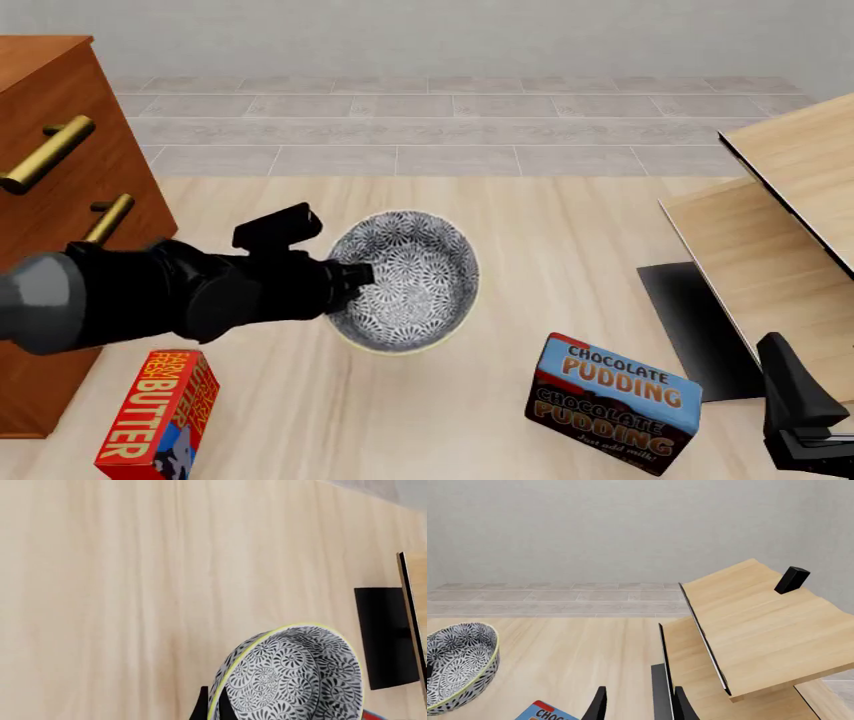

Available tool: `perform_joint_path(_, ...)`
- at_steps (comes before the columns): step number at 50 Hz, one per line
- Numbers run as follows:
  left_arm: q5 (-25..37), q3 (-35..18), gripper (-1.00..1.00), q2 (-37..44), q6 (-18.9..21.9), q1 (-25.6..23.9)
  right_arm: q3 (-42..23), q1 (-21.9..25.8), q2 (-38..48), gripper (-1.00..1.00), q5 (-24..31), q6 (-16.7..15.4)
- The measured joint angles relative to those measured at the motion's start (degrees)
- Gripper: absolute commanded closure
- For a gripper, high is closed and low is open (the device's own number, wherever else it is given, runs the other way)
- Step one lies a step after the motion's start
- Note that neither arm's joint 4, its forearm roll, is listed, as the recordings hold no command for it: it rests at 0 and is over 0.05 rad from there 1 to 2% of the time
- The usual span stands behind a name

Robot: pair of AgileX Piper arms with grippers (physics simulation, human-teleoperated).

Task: Close the top drawer of the cabinet and put the bowl on top of it.

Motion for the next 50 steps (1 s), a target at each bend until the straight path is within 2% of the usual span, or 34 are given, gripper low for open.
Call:
perform_joint_path(27, 9.7, 0.0, 1.0, -13.0, 0.9, 1.9, 0.0, 0.0, 0.0, -1.0, 0.0, 0.0)
perform_joint_path(50, 20.2, -2.8, 1.0, -24.1, 3.3, 5.2, 0.0, 0.0, 0.0, -1.0, 0.0, 0.0)
